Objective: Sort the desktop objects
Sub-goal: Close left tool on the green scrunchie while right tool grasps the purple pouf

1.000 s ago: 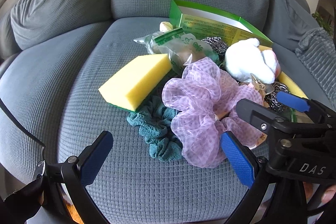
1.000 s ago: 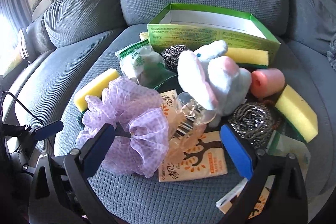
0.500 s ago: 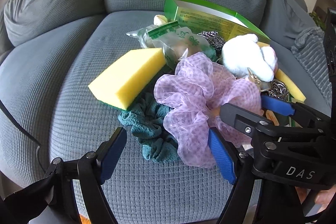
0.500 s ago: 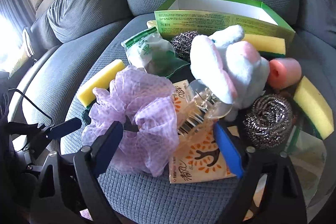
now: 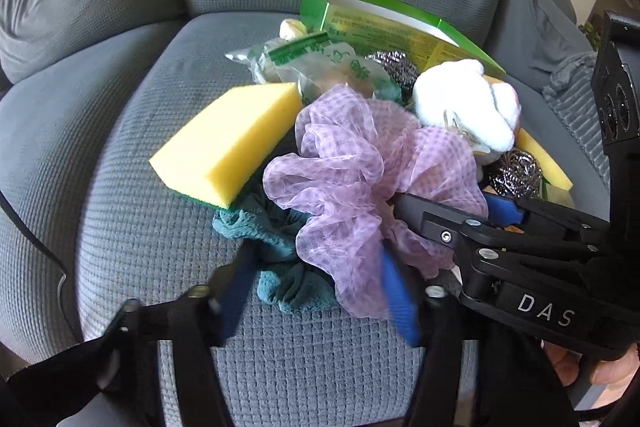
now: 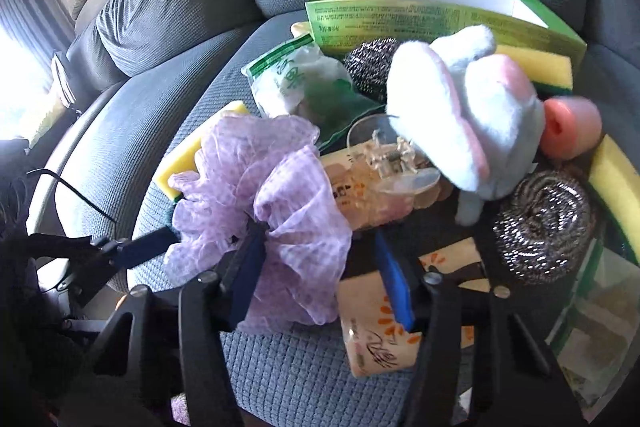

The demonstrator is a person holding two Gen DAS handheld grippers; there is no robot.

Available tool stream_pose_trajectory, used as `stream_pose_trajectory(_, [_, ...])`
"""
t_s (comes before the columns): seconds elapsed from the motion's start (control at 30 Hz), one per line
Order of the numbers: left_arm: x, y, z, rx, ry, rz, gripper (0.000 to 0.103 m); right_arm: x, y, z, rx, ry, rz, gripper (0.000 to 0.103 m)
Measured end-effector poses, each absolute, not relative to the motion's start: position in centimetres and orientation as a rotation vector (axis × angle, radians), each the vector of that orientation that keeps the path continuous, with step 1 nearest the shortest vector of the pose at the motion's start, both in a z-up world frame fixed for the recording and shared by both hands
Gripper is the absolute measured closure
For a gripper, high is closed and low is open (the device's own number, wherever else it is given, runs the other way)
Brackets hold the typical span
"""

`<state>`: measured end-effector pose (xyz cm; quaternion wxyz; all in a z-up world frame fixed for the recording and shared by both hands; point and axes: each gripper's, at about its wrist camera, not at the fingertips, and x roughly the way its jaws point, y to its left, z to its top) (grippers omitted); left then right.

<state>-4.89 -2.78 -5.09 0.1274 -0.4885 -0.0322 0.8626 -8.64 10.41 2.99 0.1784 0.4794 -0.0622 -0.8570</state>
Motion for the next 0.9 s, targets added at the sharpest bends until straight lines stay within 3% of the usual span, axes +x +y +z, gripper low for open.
stream_pose_trajectory(0.23, [-5.1, -2.8, -5.2, -1.421, -0.098, 2.51, 0.061, -8.9, 10.0, 2.5, 1.362, -0.201, -2.39, 0.058])
stream_pose_trajectory(0.3, [-5.2, -2.7, -5.2, -1.425, -0.094, 2.514, 0.07, -9.0, 9.9, 2.4, 1.363, -0.218, -2.38, 0.066])
stream_pose_trajectory(0.53, [-5.1, -2.3, -4.8, -1.393, -0.084, 2.549, 0.079, -9.2, 10.1, 1.8, 1.381, -0.317, -2.295, 0.084])
stream_pose_trajectory(0.6, [-5.0, -2.4, -4.6, -1.383, -0.099, 2.559, 0.082, -9.0, 10.0, 2.0, 1.364, -0.319, -2.292, 0.094])
stream_pose_trajectory(0.9, [-4.6, -2.6, -3.6, -1.323, -0.132, 2.58, 0.088, -8.0, 9.9, 2.8, 1.309, -0.338, -2.278, 0.096])
